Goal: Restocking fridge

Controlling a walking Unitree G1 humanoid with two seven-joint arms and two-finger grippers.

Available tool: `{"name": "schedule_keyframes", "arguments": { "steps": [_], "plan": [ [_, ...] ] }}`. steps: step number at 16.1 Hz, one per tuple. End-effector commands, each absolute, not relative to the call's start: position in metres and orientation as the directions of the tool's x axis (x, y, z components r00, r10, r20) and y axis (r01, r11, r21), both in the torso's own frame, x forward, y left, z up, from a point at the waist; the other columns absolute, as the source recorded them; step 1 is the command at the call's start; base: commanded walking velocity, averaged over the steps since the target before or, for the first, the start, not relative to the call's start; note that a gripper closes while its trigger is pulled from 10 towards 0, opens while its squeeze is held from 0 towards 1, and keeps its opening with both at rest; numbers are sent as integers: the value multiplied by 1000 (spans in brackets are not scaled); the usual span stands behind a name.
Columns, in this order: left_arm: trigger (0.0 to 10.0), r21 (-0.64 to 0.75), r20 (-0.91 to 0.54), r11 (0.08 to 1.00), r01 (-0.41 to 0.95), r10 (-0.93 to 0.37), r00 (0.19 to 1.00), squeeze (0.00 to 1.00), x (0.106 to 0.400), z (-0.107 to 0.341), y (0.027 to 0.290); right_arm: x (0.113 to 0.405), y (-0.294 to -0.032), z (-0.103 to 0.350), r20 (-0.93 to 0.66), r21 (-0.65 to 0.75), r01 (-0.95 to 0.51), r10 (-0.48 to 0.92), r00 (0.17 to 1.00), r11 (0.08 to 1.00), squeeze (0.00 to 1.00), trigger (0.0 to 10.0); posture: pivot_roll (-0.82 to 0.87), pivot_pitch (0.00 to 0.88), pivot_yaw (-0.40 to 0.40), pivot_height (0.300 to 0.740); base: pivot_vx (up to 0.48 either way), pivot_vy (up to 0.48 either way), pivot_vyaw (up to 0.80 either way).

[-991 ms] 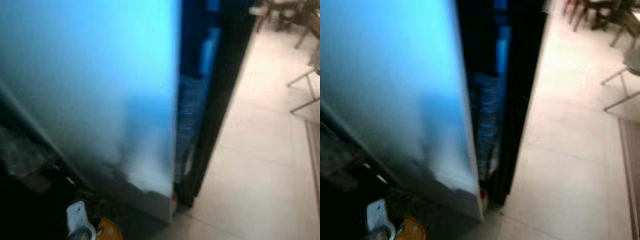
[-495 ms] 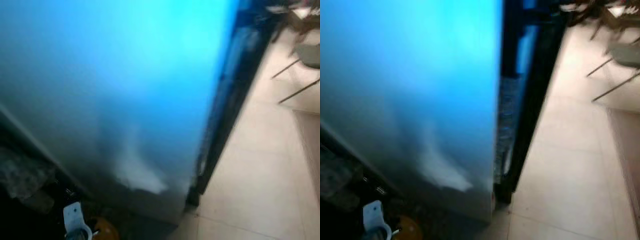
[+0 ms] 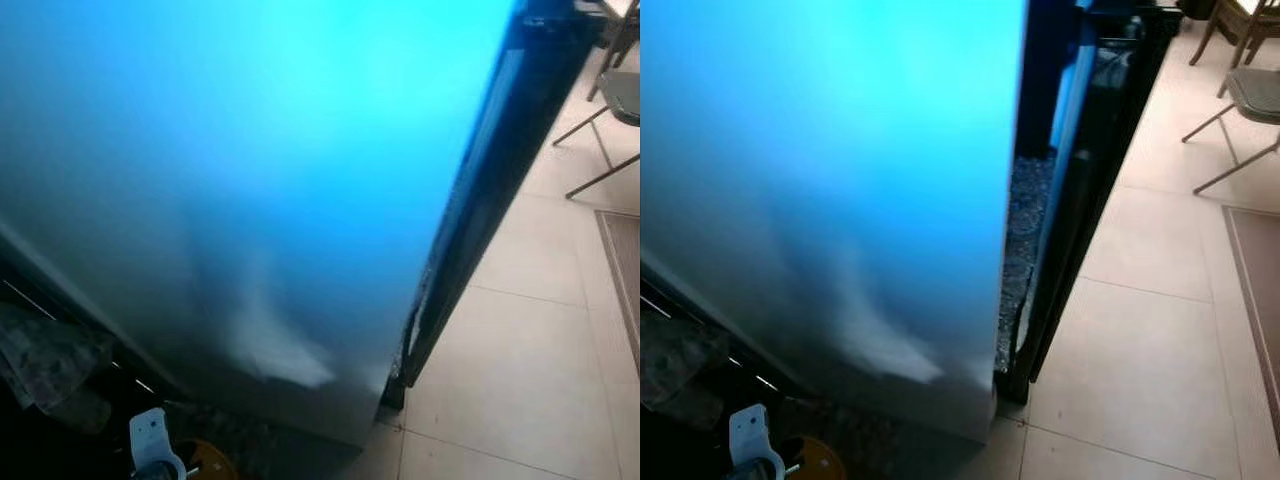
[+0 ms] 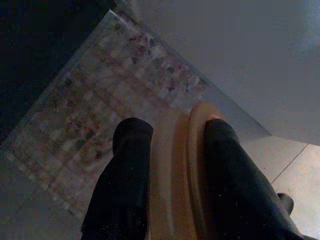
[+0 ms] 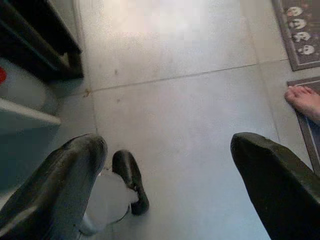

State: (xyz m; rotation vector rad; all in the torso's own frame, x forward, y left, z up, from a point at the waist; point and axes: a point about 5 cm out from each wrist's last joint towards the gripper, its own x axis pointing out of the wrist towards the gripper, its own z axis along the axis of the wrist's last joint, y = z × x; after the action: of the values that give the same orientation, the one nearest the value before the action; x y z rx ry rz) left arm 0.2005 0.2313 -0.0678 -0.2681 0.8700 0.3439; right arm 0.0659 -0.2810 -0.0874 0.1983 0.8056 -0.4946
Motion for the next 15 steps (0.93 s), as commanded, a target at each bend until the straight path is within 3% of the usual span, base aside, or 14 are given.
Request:
{"name": "schedule_keyframes", "arguments": {
  "steps": [1, 2, 3, 5, 8, 14, 15],
  "plan": [
    [10000, -78, -794, 903, -422, 200, 574, 0, 193, -71, 237, 58, -280, -88, -712, 19, 583, -398, 578, 812, 0, 10000, -22, 51, 110, 740, 0, 0, 0],
    [10000, -77, -795, 903, -424, 201, 573, 0, 192, -71, 237, 154, -267, -58, -481, 35, 531, -452, 751, 847, 0, 10000, -32, 54, 111, 740, 0, 0, 0],
    [10000, -76, -795, 902, -424, 202, 571, 0, 192, -71, 237, 186, -272, -35, -358, 23, 505, -464, 810, 863, 0, 10000, -32, 55, 107, 740, 0, 0, 0],
    [10000, -76, -796, 898, -433, 206, 569, 0, 191, -72, 237, 206, -271, -16, -251, 25, 451, -431, 867, 892, 0, 10000, -30, 55, 98, 740, 0, 0, 0],
    [10000, -76, -799, 888, -453, 218, 560, 0, 186, -73, 239, 232, -249, 13, -89, -41, 280, -282, 955, 959, 0, 10000, -24, 53, 88, 740, 0, 0, 0],
    [10000, -72, -803, 880, -469, 228, 550, 0, 181, -75, 241, 260, -196, 51, 23, -20, 87, -87, 996, 996, 0, 10000, -41, 33, 83, 740, 0, 0, 0],
    [10000, -73, -803, 880, -469, 227, 551, 0, 181, -75, 241, 263, -195, 54, 29, -16, 85, -85, 996, 996, 1000, 10000, -41, 29, 83, 740, 0, 0, 0]
  ]
}}
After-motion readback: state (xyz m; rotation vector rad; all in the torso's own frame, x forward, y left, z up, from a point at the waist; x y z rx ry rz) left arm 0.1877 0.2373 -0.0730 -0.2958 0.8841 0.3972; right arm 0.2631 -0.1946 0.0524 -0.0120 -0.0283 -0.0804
